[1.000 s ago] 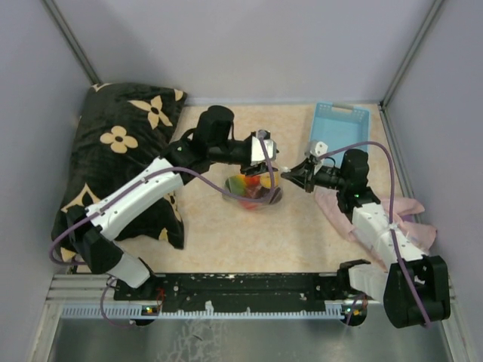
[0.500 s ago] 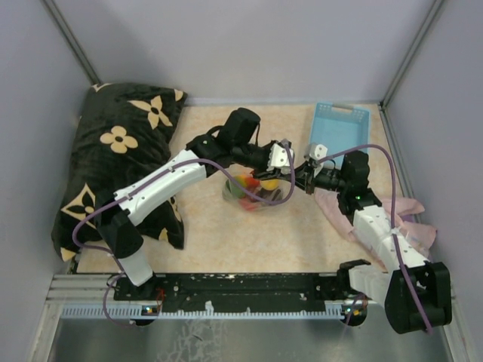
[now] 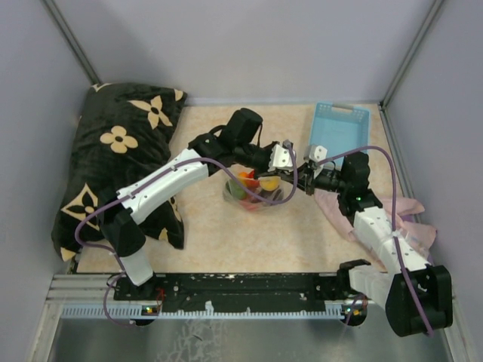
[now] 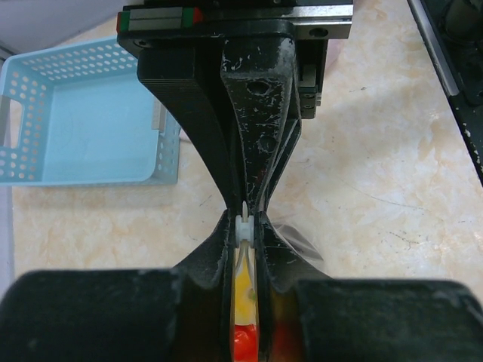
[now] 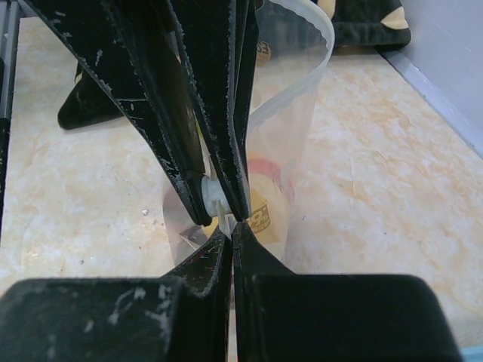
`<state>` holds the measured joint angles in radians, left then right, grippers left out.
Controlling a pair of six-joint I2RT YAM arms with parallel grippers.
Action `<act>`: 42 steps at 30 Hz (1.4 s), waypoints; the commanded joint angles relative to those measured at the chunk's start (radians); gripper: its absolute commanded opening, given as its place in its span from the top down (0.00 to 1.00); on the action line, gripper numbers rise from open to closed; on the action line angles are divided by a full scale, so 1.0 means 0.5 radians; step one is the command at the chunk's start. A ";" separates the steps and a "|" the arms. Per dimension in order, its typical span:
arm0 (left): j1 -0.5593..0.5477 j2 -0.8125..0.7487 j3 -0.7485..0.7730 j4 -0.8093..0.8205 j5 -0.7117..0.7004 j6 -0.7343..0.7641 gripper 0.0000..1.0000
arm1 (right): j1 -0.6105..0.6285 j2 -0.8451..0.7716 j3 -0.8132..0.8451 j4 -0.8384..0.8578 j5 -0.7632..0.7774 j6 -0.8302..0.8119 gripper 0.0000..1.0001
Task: Place the food in the zip-top bag and seal the zipper
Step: Zip the zipper food storage bag at the center of the board.
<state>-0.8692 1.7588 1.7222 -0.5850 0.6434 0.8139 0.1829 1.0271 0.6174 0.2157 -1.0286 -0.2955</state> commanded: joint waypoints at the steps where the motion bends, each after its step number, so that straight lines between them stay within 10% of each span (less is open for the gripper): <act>1: -0.013 -0.025 0.041 -0.084 -0.098 0.032 0.93 | 0.021 -0.060 0.050 0.062 0.028 -0.048 1.00; 21: 0.076 -0.228 -0.164 -0.038 -0.243 0.017 1.00 | -0.016 -0.076 0.054 0.028 -0.059 -0.103 1.00; 28: 0.062 -0.189 -0.073 -0.083 -0.074 0.001 1.00 | 0.025 -0.112 0.038 0.187 -0.116 -0.025 0.77; 42: 0.013 -0.174 -0.024 -0.123 -0.080 0.014 1.00 | 0.081 -0.091 0.114 0.246 -0.131 0.036 0.77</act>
<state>-0.8536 1.6772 1.6745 -0.6365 0.5774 0.8124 0.2016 0.9936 0.6178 0.2718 -1.0794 -0.2916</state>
